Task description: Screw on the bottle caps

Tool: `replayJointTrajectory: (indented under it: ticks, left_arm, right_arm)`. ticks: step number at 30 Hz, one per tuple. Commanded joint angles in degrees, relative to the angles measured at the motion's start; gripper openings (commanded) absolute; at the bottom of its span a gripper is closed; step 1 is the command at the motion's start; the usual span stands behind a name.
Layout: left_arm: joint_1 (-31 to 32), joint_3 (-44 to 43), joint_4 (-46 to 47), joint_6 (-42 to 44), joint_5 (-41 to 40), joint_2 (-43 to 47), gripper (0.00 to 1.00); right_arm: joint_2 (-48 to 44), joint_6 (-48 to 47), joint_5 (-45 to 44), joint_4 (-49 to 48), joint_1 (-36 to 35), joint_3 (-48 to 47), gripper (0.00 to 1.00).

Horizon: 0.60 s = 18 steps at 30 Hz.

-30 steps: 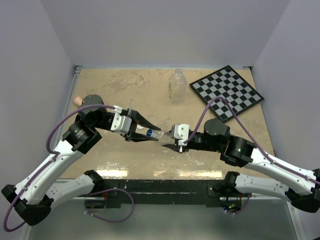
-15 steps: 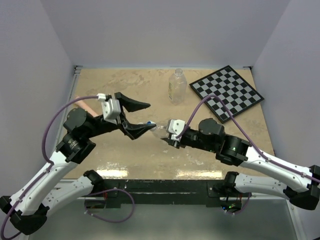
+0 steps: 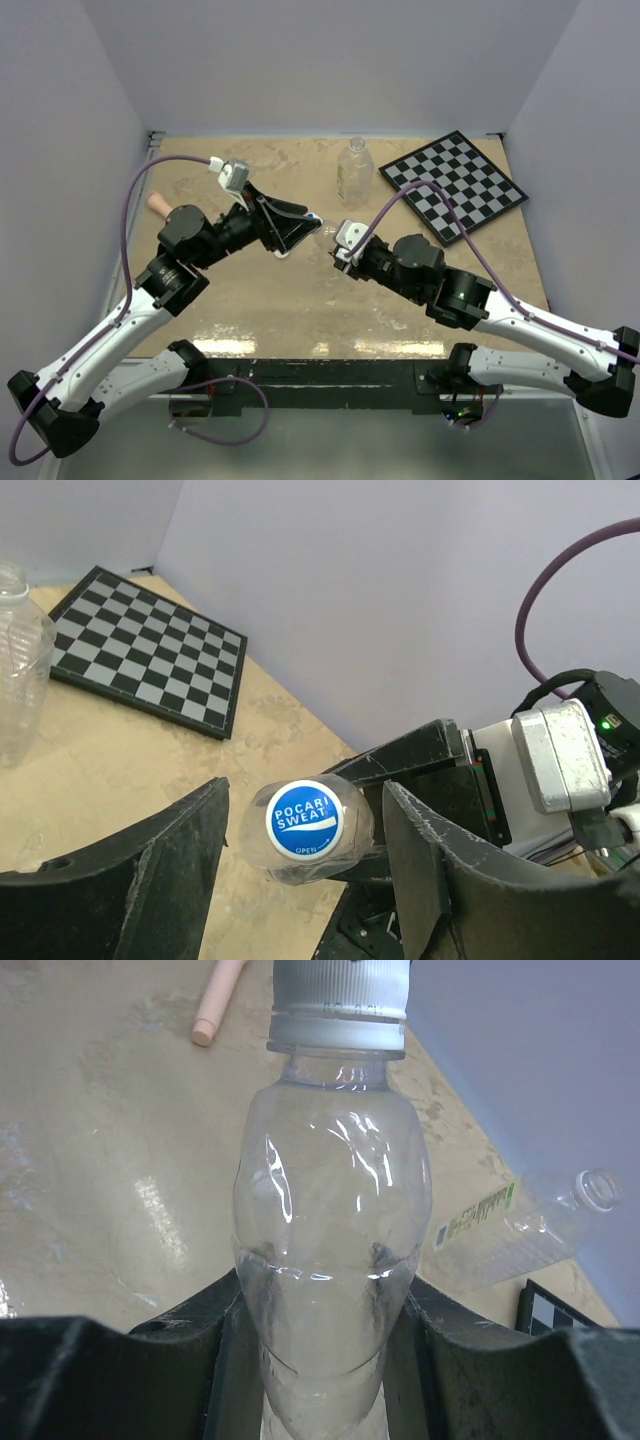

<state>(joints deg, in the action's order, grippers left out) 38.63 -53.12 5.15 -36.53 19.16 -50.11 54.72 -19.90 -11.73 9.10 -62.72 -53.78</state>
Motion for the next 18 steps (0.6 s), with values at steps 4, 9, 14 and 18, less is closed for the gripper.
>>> replayJointTrajectory:
  ticks: [4, 9, 14, 18]
  left_arm:
    - [-0.2, -0.7, 4.3, -5.8, 0.1, -1.7, 0.6]
    - [-0.1, -0.8, 4.2, -5.6, 0.4, -2.5, 0.57]
    - [-0.1, -1.5, 1.4, -5.3, -0.9, -3.2, 0.57]
    - [-0.1, -1.8, 0.7, -5.2, -0.8, -3.8, 0.57]
  right_arm:
    - [0.7, 0.9, -4.0, -2.5, -0.4, -1.2, 0.0]
    - [1.0, 0.6, -4.3, -2.7, -0.3, -1.2, 0.0]
    - [1.0, 0.5, -4.4, -2.8, -0.3, -1.2, 0.0]
    - [1.2, 0.4, -4.4, -2.8, -0.3, -1.2, 0.0]
